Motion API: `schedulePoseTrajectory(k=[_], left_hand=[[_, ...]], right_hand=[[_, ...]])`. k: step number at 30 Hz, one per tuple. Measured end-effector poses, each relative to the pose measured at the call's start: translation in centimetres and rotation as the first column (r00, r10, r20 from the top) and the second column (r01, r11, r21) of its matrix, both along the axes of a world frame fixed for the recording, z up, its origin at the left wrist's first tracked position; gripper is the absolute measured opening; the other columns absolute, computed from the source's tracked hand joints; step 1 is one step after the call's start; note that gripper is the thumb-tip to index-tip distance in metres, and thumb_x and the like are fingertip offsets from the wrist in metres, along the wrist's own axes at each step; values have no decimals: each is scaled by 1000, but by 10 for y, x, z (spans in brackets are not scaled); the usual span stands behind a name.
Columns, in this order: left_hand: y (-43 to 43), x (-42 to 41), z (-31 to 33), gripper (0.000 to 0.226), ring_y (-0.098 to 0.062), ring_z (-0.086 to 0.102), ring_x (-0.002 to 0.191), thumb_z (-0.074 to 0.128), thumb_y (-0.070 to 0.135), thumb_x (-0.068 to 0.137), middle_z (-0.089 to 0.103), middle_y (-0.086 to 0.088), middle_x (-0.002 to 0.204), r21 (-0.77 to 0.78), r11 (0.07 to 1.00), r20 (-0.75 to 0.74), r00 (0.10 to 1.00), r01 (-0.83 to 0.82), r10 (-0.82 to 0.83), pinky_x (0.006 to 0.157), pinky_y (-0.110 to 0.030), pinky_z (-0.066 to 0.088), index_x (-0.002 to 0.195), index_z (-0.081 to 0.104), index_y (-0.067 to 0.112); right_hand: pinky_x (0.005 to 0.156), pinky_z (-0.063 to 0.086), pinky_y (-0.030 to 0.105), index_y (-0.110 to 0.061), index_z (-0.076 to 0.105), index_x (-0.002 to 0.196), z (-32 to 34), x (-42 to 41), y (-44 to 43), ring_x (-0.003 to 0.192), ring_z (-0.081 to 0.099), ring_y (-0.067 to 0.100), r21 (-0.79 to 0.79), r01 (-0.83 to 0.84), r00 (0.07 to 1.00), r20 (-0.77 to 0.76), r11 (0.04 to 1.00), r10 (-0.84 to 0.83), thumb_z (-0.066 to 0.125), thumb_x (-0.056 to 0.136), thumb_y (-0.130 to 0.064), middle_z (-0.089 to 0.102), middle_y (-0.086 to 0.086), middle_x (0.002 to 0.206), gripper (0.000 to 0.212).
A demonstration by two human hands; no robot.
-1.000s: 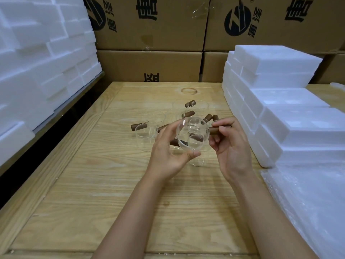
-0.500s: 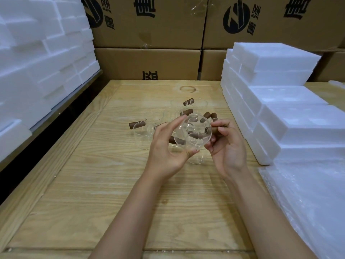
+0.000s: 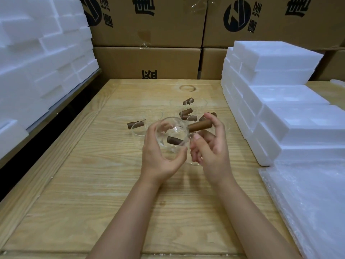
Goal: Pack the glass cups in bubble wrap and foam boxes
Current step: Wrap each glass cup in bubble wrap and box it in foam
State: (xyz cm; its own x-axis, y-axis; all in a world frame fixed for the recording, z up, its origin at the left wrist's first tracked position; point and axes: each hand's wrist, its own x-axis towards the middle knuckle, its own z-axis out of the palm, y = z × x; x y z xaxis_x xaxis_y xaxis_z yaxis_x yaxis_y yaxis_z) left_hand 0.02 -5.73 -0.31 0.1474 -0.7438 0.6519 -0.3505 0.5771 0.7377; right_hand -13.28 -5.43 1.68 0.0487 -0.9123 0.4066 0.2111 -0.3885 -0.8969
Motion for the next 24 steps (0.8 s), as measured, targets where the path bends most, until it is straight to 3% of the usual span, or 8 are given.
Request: schedulePoseTrajectory(k=[4,6,9,11,14,17,20,24], left_hand=[[1,3,0,55,-9,60,94,66,32,68,58,16,102,-31,999,-121,993,-13,9,81,-27,49,116,43,17],[2,3,-3,51,-8,61,85,65,32,69,59,24,99,-26,999,-148,988,37,-40,71,-25,51,114,43,22],[5,0,-6,50,-6,61,69,64,35,68,61,11,93,40,990,-120,984,133,-128,66,-26,50,112,44,24],[4,-2,-7,50,-3,62,72,64,37,68,62,9,92,85,976,-107,976,201,-191,65,-24,51,112,44,24],[1,-1,-8,52,0,64,86,64,38,68,62,26,97,141,956,-95,965,258,-246,73,-21,53,112,43,23],[1,-1,-5,54,-7,65,95,68,42,66,63,20,98,186,945,-89,962,269,-257,80,-28,55,112,44,25],[2,0,-3,53,-11,66,88,70,43,66,66,18,93,215,939,-77,963,267,-257,77,-31,54,109,44,25],[3,2,-5,51,-22,67,90,73,44,64,68,12,90,295,908,-42,953,298,-299,80,-50,53,105,45,30]], right_hand=[[51,43,22,-48,38,123,-14,8,0,52,51,10,-28,34,993,-115,999,-37,53,87,-23,59,-3,69,46],[51,42,19,-41,41,125,-16,9,-2,53,52,12,-48,45,992,-118,998,-51,49,90,-23,60,-2,69,40],[48,43,23,-35,51,118,-16,8,-8,56,54,16,-39,53,996,-72,998,-56,42,93,-21,61,-1,68,30],[48,45,24,-27,58,109,-14,7,-11,55,54,13,2,68,997,-25,998,-68,38,92,-20,62,0,65,27],[45,47,21,-17,62,97,-11,4,-16,53,57,8,53,89,996,21,995,-90,37,92,-20,64,-3,62,25],[47,51,25,-16,61,96,-8,-3,-20,55,63,13,62,79,997,-1,995,-79,37,101,-15,67,-2,62,24],[49,53,26,-14,62,96,-6,-13,-22,54,64,14,76,72,997,-34,995,-70,36,103,-12,69,2,64,27],[56,54,25,-14,64,96,-6,-23,-24,62,67,16,104,98,994,-51,990,-93,35,102,-9,71,-1,74,30]])
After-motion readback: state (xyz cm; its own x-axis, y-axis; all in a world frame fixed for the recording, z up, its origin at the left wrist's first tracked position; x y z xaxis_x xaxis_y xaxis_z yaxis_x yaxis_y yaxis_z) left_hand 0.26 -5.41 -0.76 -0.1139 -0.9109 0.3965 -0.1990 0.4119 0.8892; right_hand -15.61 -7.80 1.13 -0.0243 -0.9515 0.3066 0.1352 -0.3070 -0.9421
